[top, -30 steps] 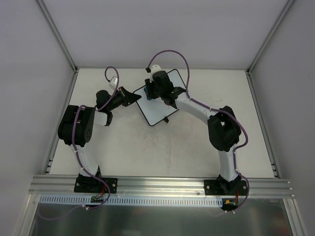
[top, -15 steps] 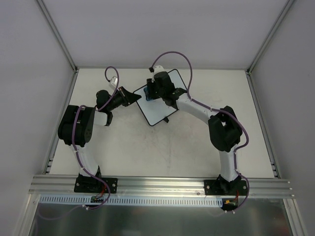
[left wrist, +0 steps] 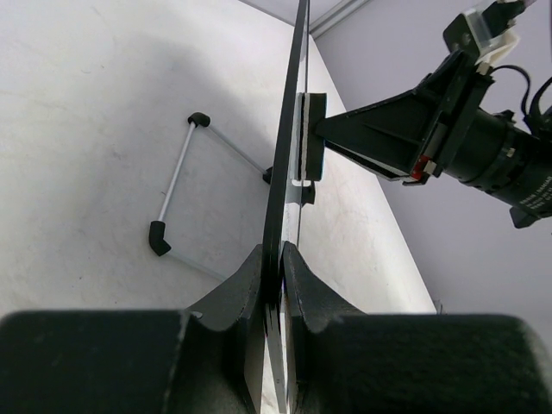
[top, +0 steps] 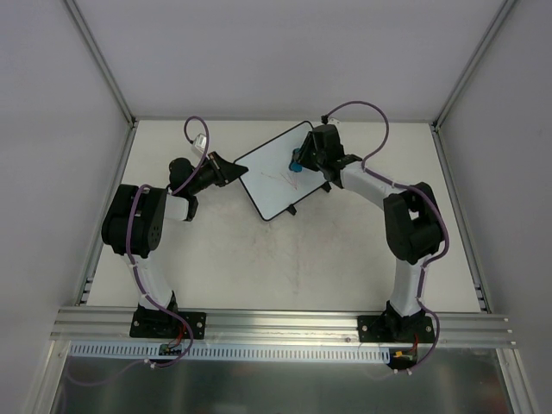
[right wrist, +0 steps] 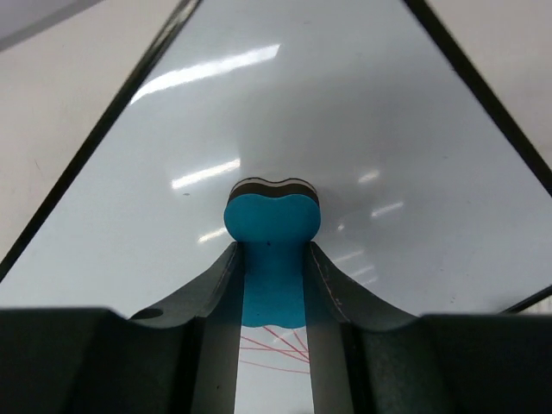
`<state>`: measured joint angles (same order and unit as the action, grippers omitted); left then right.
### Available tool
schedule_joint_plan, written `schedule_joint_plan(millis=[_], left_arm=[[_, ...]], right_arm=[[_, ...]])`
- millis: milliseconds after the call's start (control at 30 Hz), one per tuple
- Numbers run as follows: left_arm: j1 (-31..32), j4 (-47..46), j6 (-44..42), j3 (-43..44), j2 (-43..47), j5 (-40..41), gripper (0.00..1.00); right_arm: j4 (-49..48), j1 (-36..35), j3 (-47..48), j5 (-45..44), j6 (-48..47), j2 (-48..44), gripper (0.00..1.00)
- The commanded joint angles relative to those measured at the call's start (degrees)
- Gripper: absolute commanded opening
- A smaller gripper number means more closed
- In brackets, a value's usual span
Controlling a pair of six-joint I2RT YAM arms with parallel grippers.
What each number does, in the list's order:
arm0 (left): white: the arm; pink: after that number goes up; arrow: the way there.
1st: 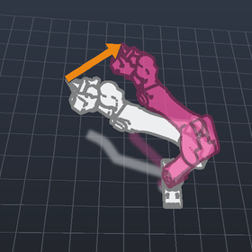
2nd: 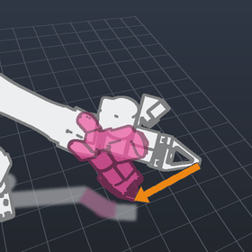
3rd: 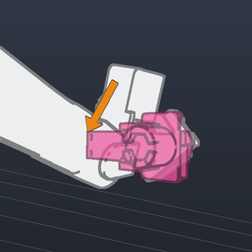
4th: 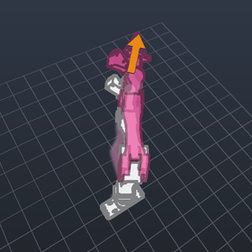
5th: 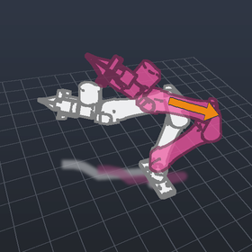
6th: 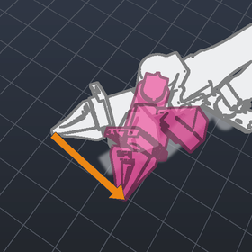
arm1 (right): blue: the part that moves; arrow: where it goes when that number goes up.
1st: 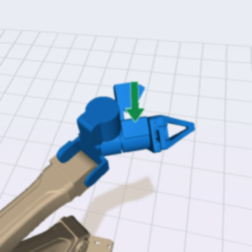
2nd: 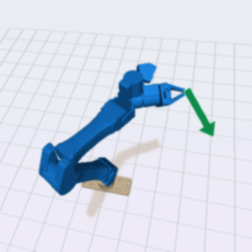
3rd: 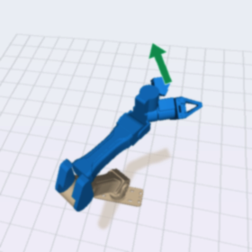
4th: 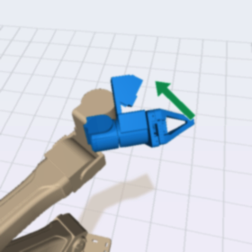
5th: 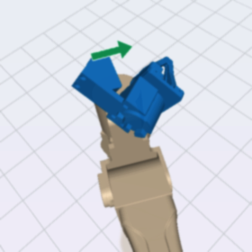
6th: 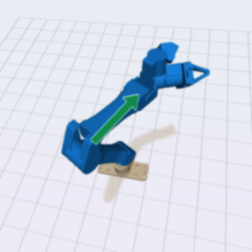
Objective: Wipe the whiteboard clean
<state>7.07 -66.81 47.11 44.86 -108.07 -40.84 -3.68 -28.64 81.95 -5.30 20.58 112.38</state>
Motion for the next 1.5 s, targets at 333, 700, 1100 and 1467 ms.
schedule_joint_plan(millis=[333,700,1100,1467], left_arm=[[0.8,-0.4,-4.0,0.5,1.8,-1.8,0.0],[0.8,-0.3,-4.0,0.8,1.4,-1.7,0.0],[0.8,0.4,-4.4,0.8,1.9,-1.5,0.0],[0.9,0.6,-4.7,0.8,1.9,-1.4,0.0]], right_arm=[[5.8,3.0,-8.5,-4.8,6.8,2.0,0.0],[1.3,-6.4,-3.6,-2.4,-6.8,1.5,0.0],[1.8,-17.2,3.5,-1.7,-19.3,5.3,0.0],[2.6,-17.9,3.4,-4.4,-18.0,6.4,0.0]])
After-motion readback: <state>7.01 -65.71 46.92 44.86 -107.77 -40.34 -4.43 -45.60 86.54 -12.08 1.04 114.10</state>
